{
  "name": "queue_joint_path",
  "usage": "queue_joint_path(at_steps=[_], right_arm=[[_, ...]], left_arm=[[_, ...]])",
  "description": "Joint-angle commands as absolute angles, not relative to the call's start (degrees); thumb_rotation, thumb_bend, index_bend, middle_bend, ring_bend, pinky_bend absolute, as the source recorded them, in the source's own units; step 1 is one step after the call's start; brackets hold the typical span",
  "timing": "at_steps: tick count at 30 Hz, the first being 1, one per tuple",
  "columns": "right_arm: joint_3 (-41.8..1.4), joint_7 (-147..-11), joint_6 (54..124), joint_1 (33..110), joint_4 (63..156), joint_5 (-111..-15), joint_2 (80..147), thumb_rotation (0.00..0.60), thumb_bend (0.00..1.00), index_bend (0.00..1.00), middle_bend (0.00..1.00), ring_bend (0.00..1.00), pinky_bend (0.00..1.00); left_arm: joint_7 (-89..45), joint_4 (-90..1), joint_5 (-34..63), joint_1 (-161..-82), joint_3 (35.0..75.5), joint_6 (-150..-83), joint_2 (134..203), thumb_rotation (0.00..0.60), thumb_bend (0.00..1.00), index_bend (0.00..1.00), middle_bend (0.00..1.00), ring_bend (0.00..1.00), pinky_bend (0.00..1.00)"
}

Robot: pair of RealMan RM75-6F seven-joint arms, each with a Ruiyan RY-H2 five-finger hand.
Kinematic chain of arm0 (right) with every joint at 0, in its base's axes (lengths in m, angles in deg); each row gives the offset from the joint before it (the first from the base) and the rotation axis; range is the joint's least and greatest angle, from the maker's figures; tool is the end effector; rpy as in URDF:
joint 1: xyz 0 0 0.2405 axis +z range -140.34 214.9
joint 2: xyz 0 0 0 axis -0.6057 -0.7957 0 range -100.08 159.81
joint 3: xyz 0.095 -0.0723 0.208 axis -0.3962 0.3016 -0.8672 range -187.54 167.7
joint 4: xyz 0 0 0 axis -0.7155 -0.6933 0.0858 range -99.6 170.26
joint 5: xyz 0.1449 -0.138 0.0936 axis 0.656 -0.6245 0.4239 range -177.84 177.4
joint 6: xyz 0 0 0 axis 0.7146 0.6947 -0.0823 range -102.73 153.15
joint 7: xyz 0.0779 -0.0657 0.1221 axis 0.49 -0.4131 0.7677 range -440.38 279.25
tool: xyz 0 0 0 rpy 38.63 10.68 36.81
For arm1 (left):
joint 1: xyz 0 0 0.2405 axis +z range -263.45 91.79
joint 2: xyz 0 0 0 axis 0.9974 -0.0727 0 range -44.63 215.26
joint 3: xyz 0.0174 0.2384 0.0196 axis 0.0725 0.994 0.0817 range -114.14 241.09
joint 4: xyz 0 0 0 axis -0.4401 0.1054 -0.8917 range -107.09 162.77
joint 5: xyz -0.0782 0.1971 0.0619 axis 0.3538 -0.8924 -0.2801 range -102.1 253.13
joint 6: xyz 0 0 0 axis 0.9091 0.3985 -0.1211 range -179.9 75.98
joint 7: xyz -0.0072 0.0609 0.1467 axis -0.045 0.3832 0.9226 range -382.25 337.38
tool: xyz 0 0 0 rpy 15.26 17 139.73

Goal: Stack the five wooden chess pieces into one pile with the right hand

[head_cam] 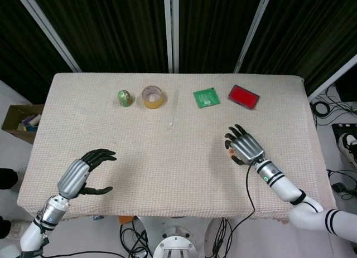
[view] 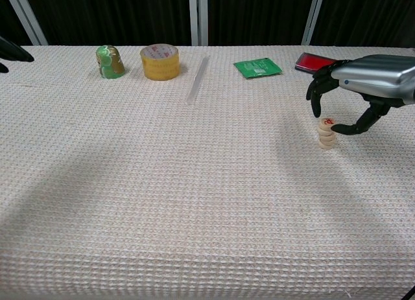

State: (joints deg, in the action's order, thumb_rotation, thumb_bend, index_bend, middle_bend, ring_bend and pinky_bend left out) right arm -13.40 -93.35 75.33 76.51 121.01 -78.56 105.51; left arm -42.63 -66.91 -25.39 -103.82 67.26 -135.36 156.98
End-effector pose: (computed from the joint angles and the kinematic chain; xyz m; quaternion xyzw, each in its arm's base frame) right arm -0.1889 -0.3334 0.0095 0.8151 -0.3031 0.2920 0.3981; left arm -0.2022 0.2120 0.0672 -0.6339 -0.4544 -0.5505 0.2977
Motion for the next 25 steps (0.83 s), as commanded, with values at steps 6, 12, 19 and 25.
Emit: queue_joint_path(at_steps=[6, 12, 19, 25], right_arm=[[-14.78, -90.20, 88.57, 69.15, 125.48, -78.83, 99.48, 0.600, 0.31, 0.29, 0.21, 0.03, 0.10], [-14.33, -85.21, 100.21, 60.05, 126.73, -77.77, 95.53, 0.600, 0.32, 0.20, 0.17, 0.03, 0.12], [-11.20, -75.70, 108.20, 51.17, 125.31, -80.09, 93.37, 0.600, 0.32, 0.11, 0.09, 0.00, 0.05], [-9.42, -71.37, 112.52, 46.67, 121.64, -83.27, 95.50, 0.600, 0.32, 0.11, 0.09, 0.00, 0.04]], left_arm=[[-35.79, -65.14, -20.78, -101.86, 65.71, -135.97, 156.49, 0.600, 0.00, 0.27, 0.20, 0.17, 0.23], [-22.52, -63.43, -11.04, -97.96, 63.39, -136.65, 154.93, 0.600, 0.00, 0.27, 0.20, 0.17, 0.23], [-15.52, -61.43, -3.31, -93.19, 62.94, -138.45, 153.77, 0.600, 0.00, 0.27, 0.20, 0.17, 0.22], [-15.49, -61.62, -2.86, -89.04, 63.50, -142.67, 154.68, 0.600, 0.00, 0.27, 0.20, 0.17, 0.21]])
